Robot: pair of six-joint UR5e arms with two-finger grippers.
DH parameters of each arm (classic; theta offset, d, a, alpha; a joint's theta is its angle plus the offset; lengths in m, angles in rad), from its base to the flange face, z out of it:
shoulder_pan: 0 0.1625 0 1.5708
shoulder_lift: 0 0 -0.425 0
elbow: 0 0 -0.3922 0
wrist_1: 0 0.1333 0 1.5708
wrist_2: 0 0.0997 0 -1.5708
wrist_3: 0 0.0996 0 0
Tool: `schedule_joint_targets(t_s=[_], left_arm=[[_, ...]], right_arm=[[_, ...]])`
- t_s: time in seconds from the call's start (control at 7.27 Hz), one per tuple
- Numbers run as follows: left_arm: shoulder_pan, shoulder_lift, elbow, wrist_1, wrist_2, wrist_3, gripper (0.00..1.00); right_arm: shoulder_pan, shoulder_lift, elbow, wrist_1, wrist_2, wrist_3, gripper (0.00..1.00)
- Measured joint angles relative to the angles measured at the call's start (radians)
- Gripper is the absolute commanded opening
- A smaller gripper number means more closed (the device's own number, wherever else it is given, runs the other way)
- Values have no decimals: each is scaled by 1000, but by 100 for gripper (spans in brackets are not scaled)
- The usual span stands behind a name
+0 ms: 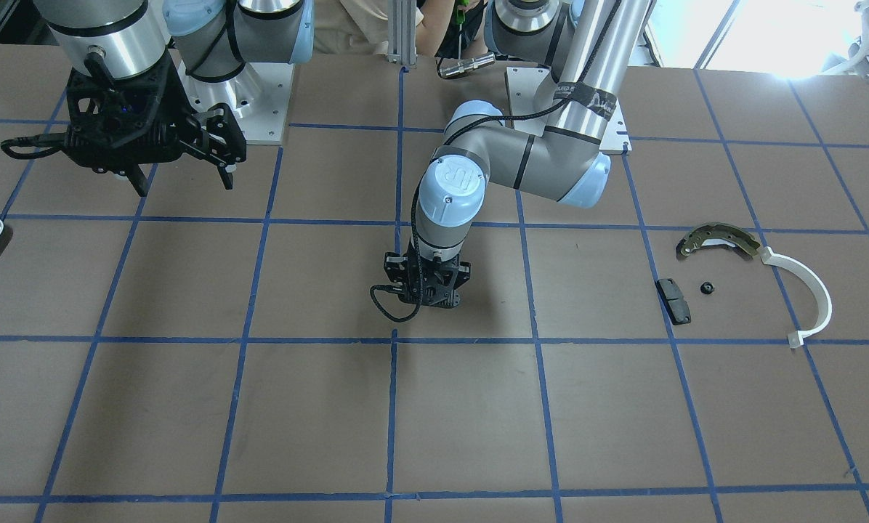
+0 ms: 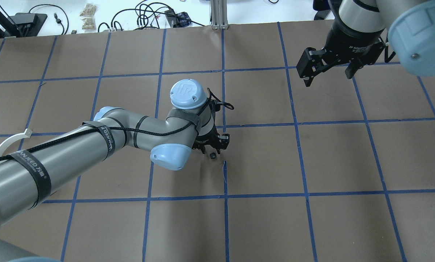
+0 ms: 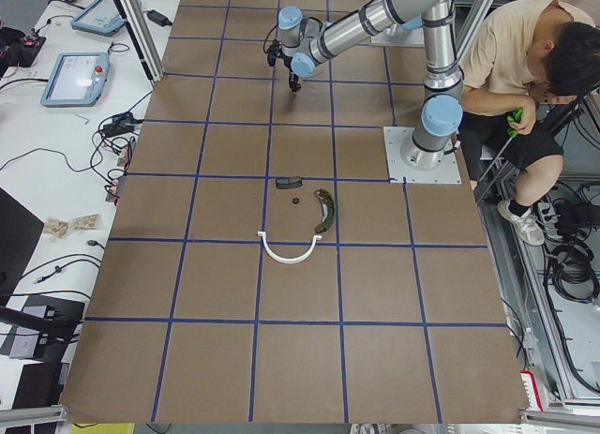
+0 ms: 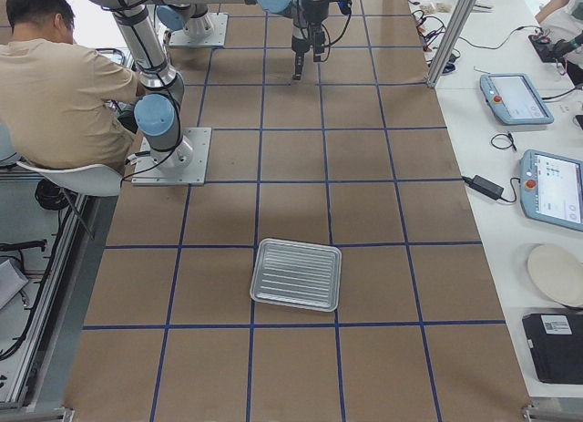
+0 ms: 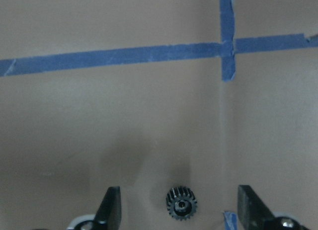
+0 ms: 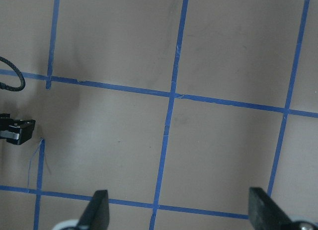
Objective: Place bearing gear from tray to pile
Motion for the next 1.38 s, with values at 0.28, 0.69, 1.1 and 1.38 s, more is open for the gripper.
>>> schedule_joint_targets(t_s=[0.28,0.69,1.1,1.38], left_arm=[[0,0,-1,1,-4,-7,0],[10,28,22,-14,-4,0,0],[178,64,84,-160,15,163,0],[410,102,142,-328,59,419,0]], right_arm=[[-1,-7,1,11,1,51,100],[1,-9,2,17,1,74,100],[3,-9,3,19,2,84,100],[2,-8,3,20,2,83,100]])
